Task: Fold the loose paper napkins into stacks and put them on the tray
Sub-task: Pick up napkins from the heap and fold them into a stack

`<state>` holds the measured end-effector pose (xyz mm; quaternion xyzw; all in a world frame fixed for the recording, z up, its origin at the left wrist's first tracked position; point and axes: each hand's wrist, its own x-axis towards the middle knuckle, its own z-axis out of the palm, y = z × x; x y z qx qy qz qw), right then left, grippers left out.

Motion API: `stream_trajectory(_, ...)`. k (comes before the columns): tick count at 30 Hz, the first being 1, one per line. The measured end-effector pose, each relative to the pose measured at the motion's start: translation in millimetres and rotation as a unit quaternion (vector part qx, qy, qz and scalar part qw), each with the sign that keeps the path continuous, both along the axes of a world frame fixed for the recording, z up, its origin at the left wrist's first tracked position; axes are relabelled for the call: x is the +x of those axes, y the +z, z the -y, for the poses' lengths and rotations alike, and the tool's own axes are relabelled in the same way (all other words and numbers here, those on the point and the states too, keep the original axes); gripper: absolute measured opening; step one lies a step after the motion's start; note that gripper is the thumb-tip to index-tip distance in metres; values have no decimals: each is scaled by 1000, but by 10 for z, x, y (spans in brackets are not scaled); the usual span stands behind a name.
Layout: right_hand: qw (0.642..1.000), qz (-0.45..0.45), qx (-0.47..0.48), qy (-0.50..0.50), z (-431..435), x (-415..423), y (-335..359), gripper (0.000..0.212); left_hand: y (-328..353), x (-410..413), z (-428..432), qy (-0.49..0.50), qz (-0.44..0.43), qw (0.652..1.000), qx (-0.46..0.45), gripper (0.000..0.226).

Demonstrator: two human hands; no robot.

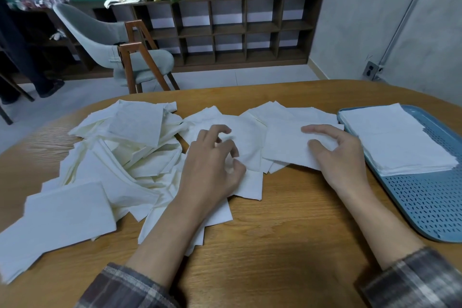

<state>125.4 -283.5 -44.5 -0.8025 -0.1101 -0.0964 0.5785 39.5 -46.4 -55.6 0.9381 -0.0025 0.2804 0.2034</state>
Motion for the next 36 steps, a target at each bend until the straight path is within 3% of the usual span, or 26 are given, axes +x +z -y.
stream_trajectory(6,1000,21,-4,15,-17,-39,26,40,74,-81,124,-128,-75,989,11,24)
stream_trajectory(10,997,53,-6,63,-38,-98,78,36,168,-141,177,-124,-38,985,-117,10)
stream_trajectory(14,981,77,-34,177,-42,-179,104,41,229,-165,219,-117,-3,969,-220,4)
stream_trajectory(17,969,78,-68,223,-75,-226,98,48,256,-172,241,-124,16,964,-234,2)
stream_trajectory(22,975,83,-50,200,-73,-237,125,60,282,-176,245,-140,60,965,-213,3)
stream_trajectory(27,968,54,-76,233,-75,-290,148,72,312,-202,295,-149,27,951,-271,9)
stream_trajectory(29,961,41,-98,254,-100,-308,154,69,315,-205,313,-152,20,941,-300,7)
stream_trajectory(32,963,42,-110,240,-144,-316,137,45,312,-192,323,-147,14,932,-330,4)
stream_trajectory(35,976,37,-61,204,-167,-311,119,12,322,-183,308,-134,0,925,-355,9)
stream_trajectory(36,980,21,-32,196,-167,-303,115,10,326,-178,293,-132,-16,924,-359,14)
